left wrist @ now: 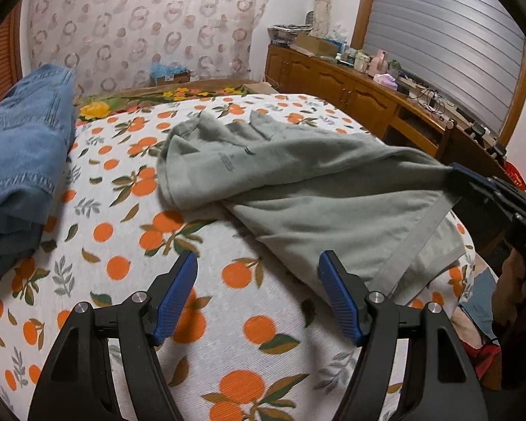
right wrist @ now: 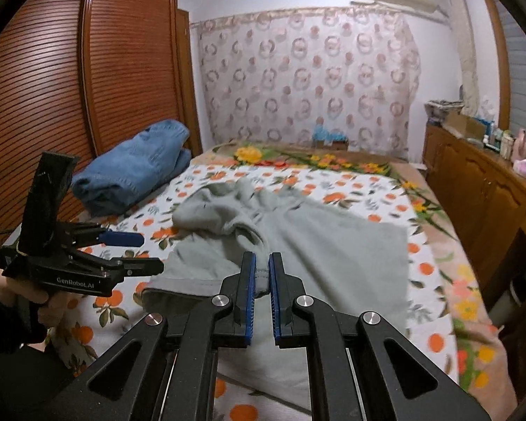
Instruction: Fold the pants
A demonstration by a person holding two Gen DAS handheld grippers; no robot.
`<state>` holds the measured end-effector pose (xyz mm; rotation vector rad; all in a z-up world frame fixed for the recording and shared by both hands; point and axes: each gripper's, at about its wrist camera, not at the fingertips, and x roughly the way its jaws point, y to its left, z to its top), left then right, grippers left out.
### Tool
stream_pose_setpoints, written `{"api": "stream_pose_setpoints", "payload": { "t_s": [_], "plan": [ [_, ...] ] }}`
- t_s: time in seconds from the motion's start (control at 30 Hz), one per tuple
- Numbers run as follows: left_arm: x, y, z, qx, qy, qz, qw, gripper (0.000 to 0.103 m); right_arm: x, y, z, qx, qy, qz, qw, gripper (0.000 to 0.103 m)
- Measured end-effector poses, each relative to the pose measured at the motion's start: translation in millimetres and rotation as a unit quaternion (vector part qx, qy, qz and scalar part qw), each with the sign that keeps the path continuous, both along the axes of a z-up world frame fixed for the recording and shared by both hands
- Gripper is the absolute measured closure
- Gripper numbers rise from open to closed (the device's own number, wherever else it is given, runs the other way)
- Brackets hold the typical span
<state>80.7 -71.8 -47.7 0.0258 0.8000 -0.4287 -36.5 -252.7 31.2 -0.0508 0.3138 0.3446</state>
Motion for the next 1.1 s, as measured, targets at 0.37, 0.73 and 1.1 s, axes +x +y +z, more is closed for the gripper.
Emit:
{"api": "stream_pose_setpoints", "payload": {
  "t_s": [0.37,0.73,1.1],
  "plan": [
    [-4,-15,14,-0.007,-0.013,-0.016,0.9998,0.030,-32,-17,-3,0.013,-0.025,-0.025,0.999,0.095],
    [-8,-23,16,-0.005,-0.013,-0.023,0.9996,0.030,-58,-21,-14,0.019,0.000,-0.056,0.998,0.095],
    [-7,-28,15,-0.002,-0.011,-0.026,0.9996,0.030,-63,-28,-15,0.024,0.032,-0.073,0.997,0.095]
  ]
}}
